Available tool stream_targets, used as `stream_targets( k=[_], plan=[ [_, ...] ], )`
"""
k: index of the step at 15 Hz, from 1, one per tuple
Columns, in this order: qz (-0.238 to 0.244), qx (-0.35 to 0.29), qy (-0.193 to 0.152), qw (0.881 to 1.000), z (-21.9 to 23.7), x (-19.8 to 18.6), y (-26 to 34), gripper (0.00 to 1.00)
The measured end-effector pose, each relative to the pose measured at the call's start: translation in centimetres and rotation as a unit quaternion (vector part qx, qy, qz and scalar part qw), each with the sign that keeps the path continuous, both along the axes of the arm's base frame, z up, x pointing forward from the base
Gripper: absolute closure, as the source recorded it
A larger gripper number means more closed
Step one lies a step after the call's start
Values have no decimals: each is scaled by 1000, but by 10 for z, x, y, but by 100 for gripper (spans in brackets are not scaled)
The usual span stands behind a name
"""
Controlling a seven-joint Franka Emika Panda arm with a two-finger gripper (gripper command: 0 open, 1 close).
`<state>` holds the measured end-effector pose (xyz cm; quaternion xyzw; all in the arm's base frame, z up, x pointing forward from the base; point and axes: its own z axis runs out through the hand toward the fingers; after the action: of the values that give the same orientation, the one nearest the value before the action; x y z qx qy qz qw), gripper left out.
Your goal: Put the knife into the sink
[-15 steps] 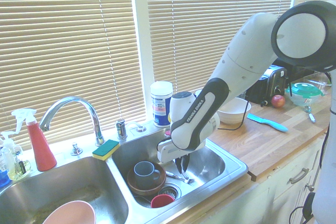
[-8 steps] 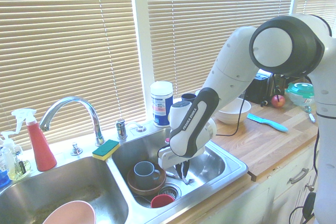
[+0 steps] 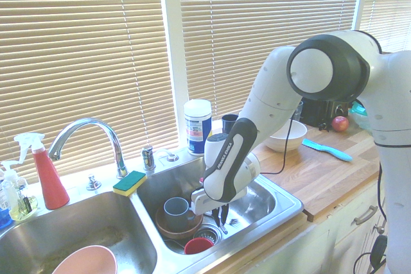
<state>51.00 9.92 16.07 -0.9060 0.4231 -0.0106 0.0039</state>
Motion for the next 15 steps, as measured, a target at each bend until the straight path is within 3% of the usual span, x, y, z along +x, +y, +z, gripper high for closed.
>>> stream_targets(
  k=[1, 15],
  plan=[
    [0, 1, 0, 1000, -1, 1, 0, 0],
    [-9, 9, 8, 1000, -10, 2, 1, 0]
  ],
)
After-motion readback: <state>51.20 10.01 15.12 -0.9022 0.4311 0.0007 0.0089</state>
